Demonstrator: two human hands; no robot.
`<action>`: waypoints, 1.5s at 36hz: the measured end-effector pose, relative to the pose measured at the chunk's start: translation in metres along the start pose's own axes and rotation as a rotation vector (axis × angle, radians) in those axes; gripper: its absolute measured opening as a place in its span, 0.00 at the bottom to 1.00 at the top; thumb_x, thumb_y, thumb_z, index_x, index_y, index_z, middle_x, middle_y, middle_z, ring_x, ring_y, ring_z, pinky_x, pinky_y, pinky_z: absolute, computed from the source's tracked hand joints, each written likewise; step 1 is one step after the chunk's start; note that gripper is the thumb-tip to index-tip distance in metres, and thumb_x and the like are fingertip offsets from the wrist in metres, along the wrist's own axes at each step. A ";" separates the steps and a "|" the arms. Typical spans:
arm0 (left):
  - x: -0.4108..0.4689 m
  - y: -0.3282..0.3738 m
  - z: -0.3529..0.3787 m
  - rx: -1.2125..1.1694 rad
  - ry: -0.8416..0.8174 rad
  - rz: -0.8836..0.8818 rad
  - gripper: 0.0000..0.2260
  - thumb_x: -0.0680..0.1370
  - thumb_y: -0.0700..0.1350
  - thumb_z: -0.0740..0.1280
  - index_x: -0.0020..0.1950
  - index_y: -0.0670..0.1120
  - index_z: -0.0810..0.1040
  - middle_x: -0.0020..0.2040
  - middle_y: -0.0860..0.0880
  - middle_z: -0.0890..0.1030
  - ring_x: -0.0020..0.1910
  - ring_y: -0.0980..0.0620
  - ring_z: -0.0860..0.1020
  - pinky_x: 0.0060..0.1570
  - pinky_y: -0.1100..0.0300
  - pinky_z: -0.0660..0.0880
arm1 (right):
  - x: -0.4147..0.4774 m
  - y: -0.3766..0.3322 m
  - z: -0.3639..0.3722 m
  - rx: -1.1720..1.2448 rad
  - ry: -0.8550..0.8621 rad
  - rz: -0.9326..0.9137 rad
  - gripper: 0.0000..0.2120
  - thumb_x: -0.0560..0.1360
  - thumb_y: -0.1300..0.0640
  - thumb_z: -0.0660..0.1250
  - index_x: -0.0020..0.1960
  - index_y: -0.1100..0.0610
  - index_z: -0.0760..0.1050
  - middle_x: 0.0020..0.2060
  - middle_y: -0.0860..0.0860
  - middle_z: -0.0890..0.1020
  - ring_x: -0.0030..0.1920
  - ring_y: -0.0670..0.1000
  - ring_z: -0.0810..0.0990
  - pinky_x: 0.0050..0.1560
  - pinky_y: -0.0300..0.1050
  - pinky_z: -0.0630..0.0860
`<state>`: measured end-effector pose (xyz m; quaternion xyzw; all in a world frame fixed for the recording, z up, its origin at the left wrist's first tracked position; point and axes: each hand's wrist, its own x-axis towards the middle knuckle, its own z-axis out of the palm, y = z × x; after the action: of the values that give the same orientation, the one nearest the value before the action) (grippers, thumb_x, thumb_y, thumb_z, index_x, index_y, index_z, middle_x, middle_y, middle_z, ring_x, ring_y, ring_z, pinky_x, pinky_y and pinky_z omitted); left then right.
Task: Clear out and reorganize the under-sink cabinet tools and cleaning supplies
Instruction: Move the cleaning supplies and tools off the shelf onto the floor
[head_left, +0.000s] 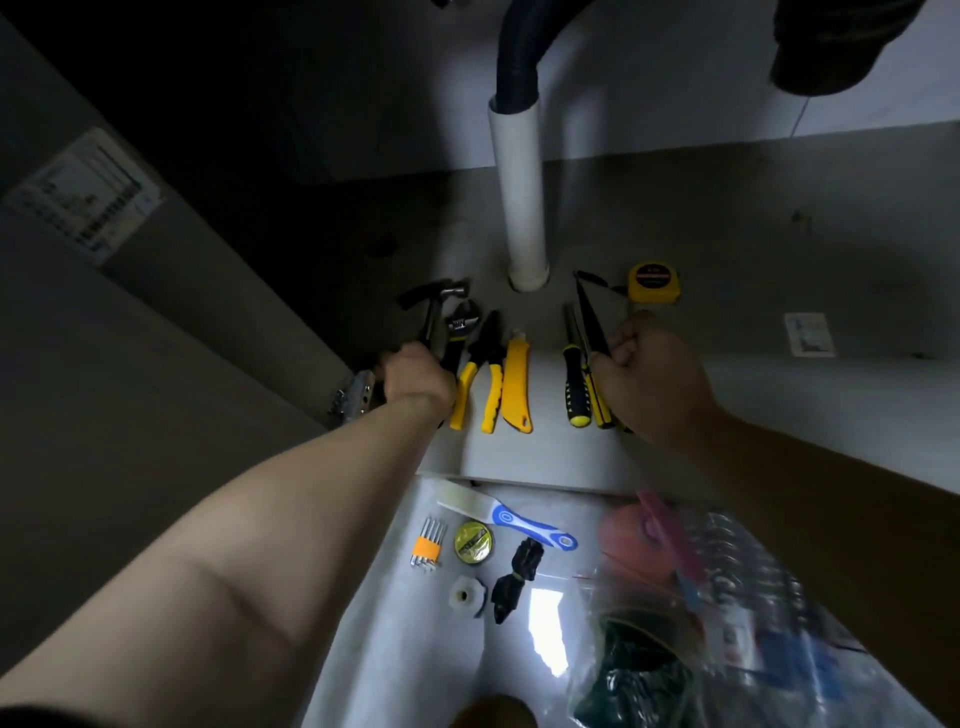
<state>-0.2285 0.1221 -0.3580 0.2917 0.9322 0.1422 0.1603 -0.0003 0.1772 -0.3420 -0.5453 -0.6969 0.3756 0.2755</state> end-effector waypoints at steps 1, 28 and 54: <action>-0.004 -0.001 -0.001 -0.022 0.010 -0.007 0.15 0.78 0.38 0.65 0.64 0.35 0.76 0.66 0.33 0.73 0.65 0.34 0.73 0.63 0.50 0.72 | -0.001 -0.002 0.000 0.005 -0.004 -0.005 0.11 0.74 0.58 0.70 0.40 0.50 0.68 0.32 0.45 0.72 0.37 0.48 0.74 0.35 0.39 0.65; -0.239 -0.227 0.038 -0.385 -0.243 0.230 0.07 0.82 0.38 0.60 0.56 0.48 0.72 0.52 0.50 0.76 0.52 0.51 0.76 0.54 0.57 0.73 | -0.217 -0.016 0.064 -0.275 -0.563 0.246 0.12 0.73 0.50 0.67 0.48 0.56 0.69 0.41 0.51 0.80 0.44 0.55 0.79 0.44 0.45 0.72; -0.229 -0.251 0.057 -0.438 -0.212 0.156 0.09 0.82 0.36 0.60 0.58 0.48 0.73 0.50 0.51 0.77 0.50 0.59 0.75 0.49 0.69 0.70 | -0.217 0.011 0.101 -0.499 -0.486 0.496 0.27 0.75 0.60 0.69 0.69 0.63 0.60 0.64 0.60 0.74 0.65 0.58 0.76 0.62 0.48 0.74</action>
<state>-0.1539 -0.2010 -0.4502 0.3343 0.8318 0.3215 0.3049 -0.0197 -0.0542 -0.4025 -0.6419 -0.6588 0.3681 -0.1358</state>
